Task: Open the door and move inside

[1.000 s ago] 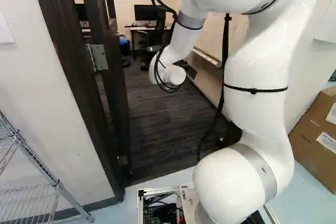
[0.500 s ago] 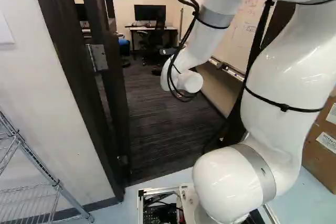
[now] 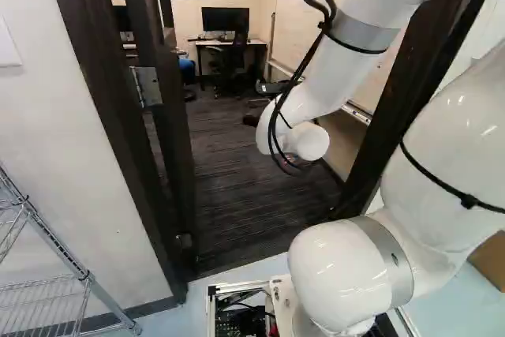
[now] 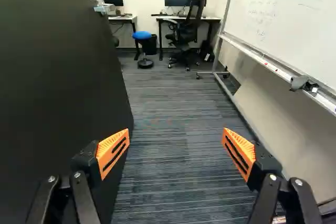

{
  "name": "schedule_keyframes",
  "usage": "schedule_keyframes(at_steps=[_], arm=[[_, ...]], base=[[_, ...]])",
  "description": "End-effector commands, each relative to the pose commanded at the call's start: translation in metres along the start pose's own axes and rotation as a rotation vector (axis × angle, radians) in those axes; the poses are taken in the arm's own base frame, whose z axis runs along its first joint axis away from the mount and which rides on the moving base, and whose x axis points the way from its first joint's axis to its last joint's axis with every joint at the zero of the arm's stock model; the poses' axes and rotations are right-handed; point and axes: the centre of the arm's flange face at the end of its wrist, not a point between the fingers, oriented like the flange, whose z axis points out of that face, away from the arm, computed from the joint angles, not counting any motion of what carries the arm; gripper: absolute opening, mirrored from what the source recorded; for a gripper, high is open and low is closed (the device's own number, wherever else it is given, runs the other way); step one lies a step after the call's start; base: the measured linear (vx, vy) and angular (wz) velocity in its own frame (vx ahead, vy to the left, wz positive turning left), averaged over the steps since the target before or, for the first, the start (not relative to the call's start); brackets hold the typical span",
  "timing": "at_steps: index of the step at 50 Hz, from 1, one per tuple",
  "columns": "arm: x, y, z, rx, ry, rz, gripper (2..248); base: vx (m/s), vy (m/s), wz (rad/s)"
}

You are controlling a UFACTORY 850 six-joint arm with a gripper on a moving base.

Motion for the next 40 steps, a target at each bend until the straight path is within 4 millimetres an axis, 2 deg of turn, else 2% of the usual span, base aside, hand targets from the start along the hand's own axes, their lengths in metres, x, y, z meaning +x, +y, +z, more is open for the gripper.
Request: schedule_keyframes(at_steps=[18,40], arm=[[-0.021,0.010,-0.033,-0.036,-0.015,0.014,247],[-0.036,0.015,-0.055,-0.060,-0.026,0.023,247]], base=[[0.000,0.000,0.000],[0.000,0.000,0.000]])
